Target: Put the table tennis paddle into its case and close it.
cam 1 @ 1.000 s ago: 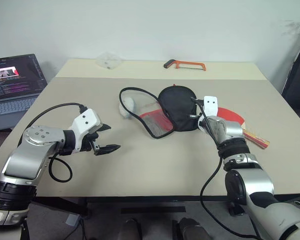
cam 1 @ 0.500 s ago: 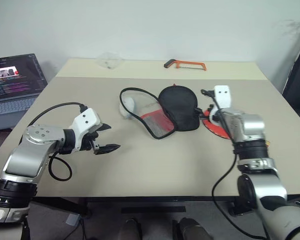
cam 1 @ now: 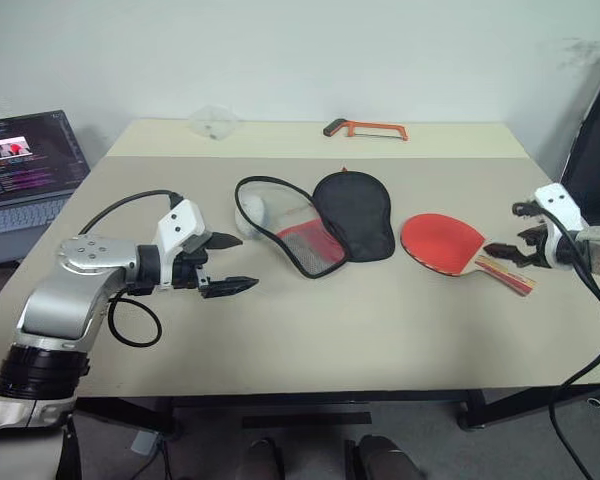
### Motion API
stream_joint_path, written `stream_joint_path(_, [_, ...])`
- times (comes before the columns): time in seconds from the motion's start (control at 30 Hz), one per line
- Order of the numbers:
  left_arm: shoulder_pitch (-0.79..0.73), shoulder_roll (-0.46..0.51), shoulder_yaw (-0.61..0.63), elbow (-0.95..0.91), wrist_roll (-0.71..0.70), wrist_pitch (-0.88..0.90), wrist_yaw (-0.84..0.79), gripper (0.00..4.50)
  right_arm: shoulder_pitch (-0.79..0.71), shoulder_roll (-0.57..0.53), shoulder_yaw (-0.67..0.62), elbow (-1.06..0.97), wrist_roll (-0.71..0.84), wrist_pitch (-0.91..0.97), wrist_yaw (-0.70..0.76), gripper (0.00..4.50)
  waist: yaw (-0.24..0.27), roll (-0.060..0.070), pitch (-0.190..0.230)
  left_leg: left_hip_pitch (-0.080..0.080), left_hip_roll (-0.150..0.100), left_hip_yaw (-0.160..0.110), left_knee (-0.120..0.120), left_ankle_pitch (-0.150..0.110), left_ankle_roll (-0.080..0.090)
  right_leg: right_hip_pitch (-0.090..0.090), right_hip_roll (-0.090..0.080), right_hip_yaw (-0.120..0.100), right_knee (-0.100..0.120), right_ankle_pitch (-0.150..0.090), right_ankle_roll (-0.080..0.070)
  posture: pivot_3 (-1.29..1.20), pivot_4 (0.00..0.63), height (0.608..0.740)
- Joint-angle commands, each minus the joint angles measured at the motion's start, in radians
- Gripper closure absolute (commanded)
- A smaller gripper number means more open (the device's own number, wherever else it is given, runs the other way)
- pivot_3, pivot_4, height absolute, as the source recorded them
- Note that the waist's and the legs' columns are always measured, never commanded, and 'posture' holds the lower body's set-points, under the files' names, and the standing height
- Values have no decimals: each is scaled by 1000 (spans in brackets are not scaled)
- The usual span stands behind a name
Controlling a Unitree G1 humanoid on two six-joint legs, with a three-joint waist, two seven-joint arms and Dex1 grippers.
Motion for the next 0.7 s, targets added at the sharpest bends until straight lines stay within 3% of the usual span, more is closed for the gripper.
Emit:
stream_joint_path(0.03, [-17, 2, 4, -3, 7, -22, -2, 0, -19, -29, 40, -1, -25, -58, 106, 39, -1, 0, 0, 0, 0, 0, 0, 0, 0, 0, 0, 0, 0, 0, 0, 0, 150, 740])
stream_joint_path(0.23, [12, 12, 18, -37, -1, -5, 5, 0, -50, 7, 98, 121, -109, -134, 98, 39, 2, 0, 0, 0, 0, 0, 0, 0, 0, 0, 0, 0, 0, 0, 0, 0, 150, 740])
stream_joint_path(0.7, [29, 22, 20, -67, -2, 15, 24, 0, -200, 100, 81, 481, -182, -359, 90, 39, 0, 1, 0, 0, 0, -1, 1, 0, 0, 1, 0, -1, 1, 0, 0, 0, 150, 740])
